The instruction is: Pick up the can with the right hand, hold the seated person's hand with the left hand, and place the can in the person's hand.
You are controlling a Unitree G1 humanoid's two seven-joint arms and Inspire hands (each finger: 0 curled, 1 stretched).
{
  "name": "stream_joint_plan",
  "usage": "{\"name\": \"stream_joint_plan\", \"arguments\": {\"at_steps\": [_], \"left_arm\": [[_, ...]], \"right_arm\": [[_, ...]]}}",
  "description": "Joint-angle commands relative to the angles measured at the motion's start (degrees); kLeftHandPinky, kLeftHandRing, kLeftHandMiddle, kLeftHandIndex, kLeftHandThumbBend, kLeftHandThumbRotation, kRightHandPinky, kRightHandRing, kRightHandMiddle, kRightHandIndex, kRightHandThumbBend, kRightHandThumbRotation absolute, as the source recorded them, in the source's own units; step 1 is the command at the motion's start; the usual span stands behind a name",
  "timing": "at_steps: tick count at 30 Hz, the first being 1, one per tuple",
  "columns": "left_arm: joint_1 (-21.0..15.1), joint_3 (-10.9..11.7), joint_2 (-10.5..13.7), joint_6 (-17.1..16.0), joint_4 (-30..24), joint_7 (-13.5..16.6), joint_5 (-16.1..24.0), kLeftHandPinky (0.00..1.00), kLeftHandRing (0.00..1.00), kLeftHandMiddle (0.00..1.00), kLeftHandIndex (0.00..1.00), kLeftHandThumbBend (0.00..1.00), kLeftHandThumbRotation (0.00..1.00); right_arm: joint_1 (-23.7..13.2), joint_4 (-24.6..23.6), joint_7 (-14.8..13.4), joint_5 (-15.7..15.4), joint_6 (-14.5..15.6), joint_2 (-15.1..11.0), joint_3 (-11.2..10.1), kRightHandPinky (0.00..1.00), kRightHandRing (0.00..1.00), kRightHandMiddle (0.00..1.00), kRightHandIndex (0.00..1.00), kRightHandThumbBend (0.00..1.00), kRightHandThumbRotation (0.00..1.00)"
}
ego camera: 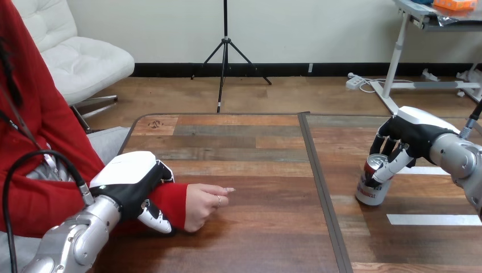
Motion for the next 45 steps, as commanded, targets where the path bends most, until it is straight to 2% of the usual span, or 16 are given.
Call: {"name": "stream_joint_plan", "arguments": {"at_steps": [1,14,20,34,45], "left_arm": [[-4.1,2.4,0.1,-2.3,-5.6,3.0,-0.6,0.31,0.36,0.42,0.44,0.78,0.00],[-3.3,3.5,0.3,-2.5,-8.3,1.9,-1.9,0.31,0.35,0.40,0.41,0.78,0.00],[-3.0,4.0,0.4,-2.8,-9.4,1.7,-2.4,0.31,0.34,0.39,0.39,0.77,0.00],[-2.6,5.2,0.3,-2.5,-11.8,0.8,-3.3,0.28,0.32,0.38,0.37,0.78,0.00],[-2.3,5.9,0.3,-2.9,-13.0,1.1,-3.9,0.26,0.31,0.37,0.36,0.77,0.00]], "right_arm": [[-3.4,-1.3,-1.0,1.5,-1.0,-0.9,-1.5,0.40,0.45,0.51,0.47,0.82,0.00],[-4.6,-2.1,0.1,1.7,-1.1,-1.6,-1.4,0.48,0.53,0.56,0.47,0.82,0.00],[-5.2,-2.4,0.4,1.8,-0.6,-1.7,-1.6,0.46,0.51,0.53,0.47,0.82,0.00],[-5.8,-3.0,0.6,1.8,-0.9,-2.0,-1.7,0.48,0.52,0.52,0.47,0.83,0.00],[-6.0,-3.2,0.8,2.5,-1.3,-1.9,-2.2,0.46,0.49,0.50,0.47,0.83,0.00]]}}
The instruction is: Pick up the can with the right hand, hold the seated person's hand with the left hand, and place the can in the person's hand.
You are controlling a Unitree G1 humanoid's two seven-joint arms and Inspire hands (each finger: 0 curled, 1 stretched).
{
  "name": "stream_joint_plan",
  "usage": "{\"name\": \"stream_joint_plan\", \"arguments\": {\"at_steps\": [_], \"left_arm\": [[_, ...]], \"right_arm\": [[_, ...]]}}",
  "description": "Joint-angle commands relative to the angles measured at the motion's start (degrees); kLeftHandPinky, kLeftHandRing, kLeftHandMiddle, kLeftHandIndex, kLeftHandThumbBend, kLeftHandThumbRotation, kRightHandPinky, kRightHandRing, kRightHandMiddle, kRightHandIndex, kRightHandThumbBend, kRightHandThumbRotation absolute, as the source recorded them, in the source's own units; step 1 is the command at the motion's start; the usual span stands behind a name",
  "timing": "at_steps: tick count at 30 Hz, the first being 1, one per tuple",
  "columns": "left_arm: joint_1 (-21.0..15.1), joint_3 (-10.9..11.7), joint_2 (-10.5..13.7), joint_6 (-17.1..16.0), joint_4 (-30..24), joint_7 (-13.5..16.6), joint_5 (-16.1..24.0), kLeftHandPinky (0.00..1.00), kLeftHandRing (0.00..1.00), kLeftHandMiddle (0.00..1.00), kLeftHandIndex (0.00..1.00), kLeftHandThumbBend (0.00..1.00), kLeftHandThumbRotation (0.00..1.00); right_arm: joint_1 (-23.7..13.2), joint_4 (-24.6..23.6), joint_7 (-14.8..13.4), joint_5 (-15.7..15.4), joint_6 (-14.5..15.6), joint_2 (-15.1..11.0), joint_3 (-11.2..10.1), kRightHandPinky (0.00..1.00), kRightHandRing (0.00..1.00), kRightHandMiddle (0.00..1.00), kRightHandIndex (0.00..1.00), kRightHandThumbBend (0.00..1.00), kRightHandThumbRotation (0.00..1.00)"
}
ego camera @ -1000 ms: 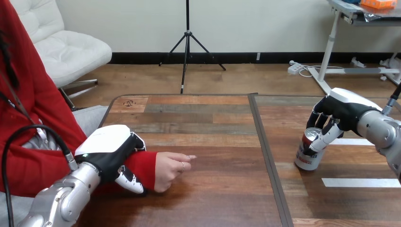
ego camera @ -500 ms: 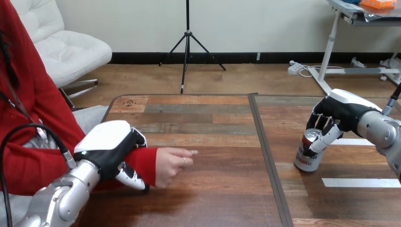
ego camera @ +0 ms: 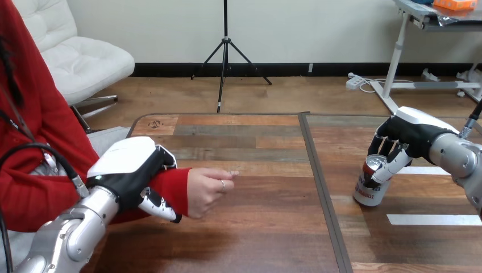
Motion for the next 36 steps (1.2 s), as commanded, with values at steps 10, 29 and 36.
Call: {"name": "stream_joint_plan", "arguments": {"at_steps": [10,29,36], "left_arm": [[-4.0,3.1,-0.2,-2.2,-7.6,1.4,-1.9,0.25,0.30,0.36,0.35,0.77,0.00],[-4.6,3.9,-0.9,-2.2,-8.6,1.0,-2.7,0.25,0.30,0.36,0.36,0.78,0.00],[-4.7,3.9,-1.1,-1.3,-9.3,0.2,-2.7,0.26,0.31,0.37,0.37,0.78,0.00]], "right_arm": [[-5.7,-4.0,-0.9,2.0,-1.3,-1.4,-2.3,0.41,0.44,0.47,0.46,0.82,0.00],[-5.8,-6.7,-1.3,4.1,-1.5,-0.1,-2.8,0.37,0.41,0.46,0.46,0.81,0.00],[-6.0,-7.8,-1.3,4.0,-2.0,0.3,-3.0,0.37,0.40,0.45,0.45,0.81,0.00]]}}
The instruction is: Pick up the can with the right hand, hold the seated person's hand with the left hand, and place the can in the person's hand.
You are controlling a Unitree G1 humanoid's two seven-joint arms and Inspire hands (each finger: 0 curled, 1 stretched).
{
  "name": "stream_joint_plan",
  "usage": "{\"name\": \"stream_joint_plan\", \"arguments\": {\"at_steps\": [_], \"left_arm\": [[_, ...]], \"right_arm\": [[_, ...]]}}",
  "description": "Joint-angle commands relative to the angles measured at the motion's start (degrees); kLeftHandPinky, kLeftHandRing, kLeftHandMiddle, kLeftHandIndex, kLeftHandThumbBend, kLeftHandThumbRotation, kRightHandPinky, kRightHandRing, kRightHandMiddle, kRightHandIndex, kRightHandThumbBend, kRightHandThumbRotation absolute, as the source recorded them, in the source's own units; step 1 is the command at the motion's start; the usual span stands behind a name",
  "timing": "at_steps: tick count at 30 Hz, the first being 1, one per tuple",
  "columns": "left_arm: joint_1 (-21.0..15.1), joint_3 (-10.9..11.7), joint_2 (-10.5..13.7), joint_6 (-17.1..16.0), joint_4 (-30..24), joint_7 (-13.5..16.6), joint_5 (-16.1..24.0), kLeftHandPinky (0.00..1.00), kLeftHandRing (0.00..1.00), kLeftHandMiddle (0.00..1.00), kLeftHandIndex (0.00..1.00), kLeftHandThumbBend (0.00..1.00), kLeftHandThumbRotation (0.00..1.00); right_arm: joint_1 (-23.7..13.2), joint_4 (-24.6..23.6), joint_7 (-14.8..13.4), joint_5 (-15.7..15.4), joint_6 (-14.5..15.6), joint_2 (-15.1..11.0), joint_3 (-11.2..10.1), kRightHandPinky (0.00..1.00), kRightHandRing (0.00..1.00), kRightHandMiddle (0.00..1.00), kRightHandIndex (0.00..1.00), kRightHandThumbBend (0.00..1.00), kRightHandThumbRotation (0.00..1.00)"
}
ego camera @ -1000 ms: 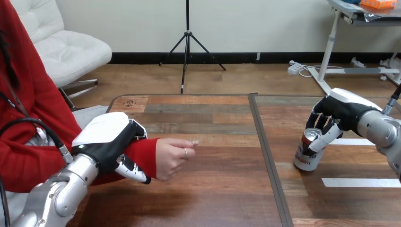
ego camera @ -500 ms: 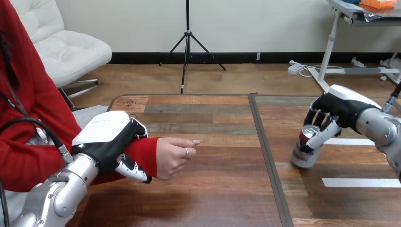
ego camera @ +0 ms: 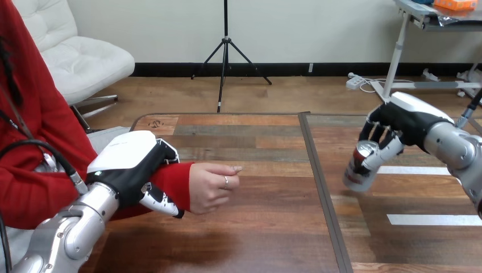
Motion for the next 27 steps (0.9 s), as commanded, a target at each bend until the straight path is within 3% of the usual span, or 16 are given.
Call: {"name": "stream_joint_plan", "arguments": {"at_steps": [1,14,27], "left_arm": [[-5.2,2.6,-1.0,-0.4,-7.0,0.5,-2.1,0.26,0.31,0.37,0.37,0.78,0.00],[-5.5,2.1,-1.2,-0.9,-7.0,0.7,-1.4,0.27,0.32,0.38,0.38,0.79,0.00],[-5.9,1.9,-1.7,-0.7,-7.3,0.2,-1.6,0.27,0.32,0.38,0.38,0.78,0.00]], "right_arm": [[-6.0,-3.6,-1.3,1.3,-1.6,0.1,-1.7,0.37,0.40,0.45,0.45,0.81,0.00],[-7.1,-4.2,-0.5,2.2,-3.4,0.8,-1.9,0.37,0.40,0.45,0.45,0.83,0.00],[-8.5,-4.7,-0.2,1.5,-2.7,1.8,-1.2,0.36,0.39,0.45,0.44,0.84,0.00]]}}
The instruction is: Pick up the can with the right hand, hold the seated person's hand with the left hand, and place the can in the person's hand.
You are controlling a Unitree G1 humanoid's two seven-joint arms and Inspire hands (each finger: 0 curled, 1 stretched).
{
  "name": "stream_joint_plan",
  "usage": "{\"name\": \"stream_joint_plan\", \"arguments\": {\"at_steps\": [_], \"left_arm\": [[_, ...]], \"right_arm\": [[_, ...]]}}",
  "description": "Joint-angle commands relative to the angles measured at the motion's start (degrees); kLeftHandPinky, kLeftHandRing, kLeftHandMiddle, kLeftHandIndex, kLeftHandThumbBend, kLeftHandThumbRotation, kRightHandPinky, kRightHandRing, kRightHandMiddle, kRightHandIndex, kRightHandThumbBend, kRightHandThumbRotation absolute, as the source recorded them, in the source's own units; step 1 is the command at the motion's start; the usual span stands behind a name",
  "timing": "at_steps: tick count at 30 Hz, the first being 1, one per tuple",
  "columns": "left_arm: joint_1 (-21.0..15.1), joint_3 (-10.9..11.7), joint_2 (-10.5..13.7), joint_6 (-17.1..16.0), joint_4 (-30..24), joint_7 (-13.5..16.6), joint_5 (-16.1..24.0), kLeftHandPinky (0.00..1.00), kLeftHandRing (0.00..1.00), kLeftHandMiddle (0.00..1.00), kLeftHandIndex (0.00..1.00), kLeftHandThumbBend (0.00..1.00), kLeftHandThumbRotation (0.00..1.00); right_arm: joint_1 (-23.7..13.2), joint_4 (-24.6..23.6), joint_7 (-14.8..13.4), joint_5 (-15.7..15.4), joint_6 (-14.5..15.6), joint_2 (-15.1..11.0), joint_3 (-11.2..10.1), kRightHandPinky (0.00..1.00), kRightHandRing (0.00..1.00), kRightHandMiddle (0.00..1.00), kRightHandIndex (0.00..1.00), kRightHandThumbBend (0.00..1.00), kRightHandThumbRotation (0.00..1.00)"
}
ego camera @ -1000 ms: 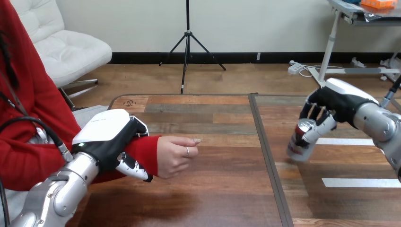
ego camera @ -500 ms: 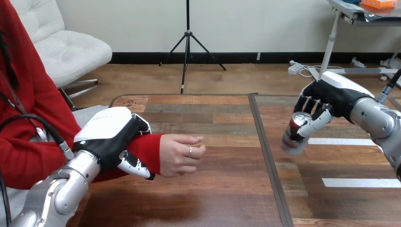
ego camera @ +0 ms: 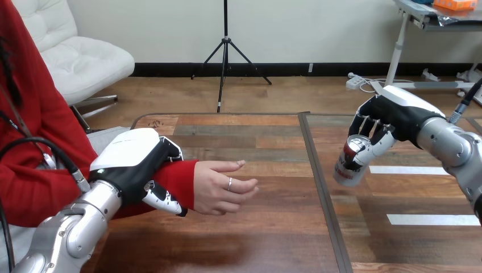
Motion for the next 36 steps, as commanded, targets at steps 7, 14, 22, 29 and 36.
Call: {"name": "stream_joint_plan", "arguments": {"at_steps": [7,14,22,29,36], "left_arm": [[-6.3,1.7,-1.5,-1.7,-5.3,1.3,-1.6,0.27,0.32,0.38,0.38,0.79,0.00],[-6.8,1.5,-1.9,-1.7,-4.8,1.5,-1.6,0.27,0.32,0.38,0.38,0.78,0.00],[-7.5,1.2,-2.7,-1.3,-4.4,1.4,-1.6,0.27,0.32,0.38,0.38,0.77,0.00],[-8.3,0.8,-3.4,-1.9,-3.6,2.0,-1.5,0.27,0.32,0.38,0.38,0.77,0.00],[-8.8,0.8,-4.3,-1.7,-3.0,2.4,-1.4,0.28,0.32,0.38,0.39,0.76,0.00]], "right_arm": [[-8.9,-4.5,0.2,0.5,0.2,1.9,-0.9,0.35,0.39,0.44,0.44,0.83,0.00],[-9.4,-5.0,0.1,0.2,-0.6,2.7,-0.7,0.35,0.39,0.44,0.44,0.84,0.00],[-10.0,-6.3,0.3,-0.3,-0.2,3.8,-0.4,0.35,0.38,0.44,0.43,0.84,0.00],[-10.4,-7.4,0.3,-0.5,0.1,5.0,-0.4,0.34,0.38,0.44,0.43,0.84,0.00],[-10.5,-8.6,0.3,-0.3,0.2,6.0,-0.6,0.34,0.38,0.43,0.42,0.85,0.00]]}}
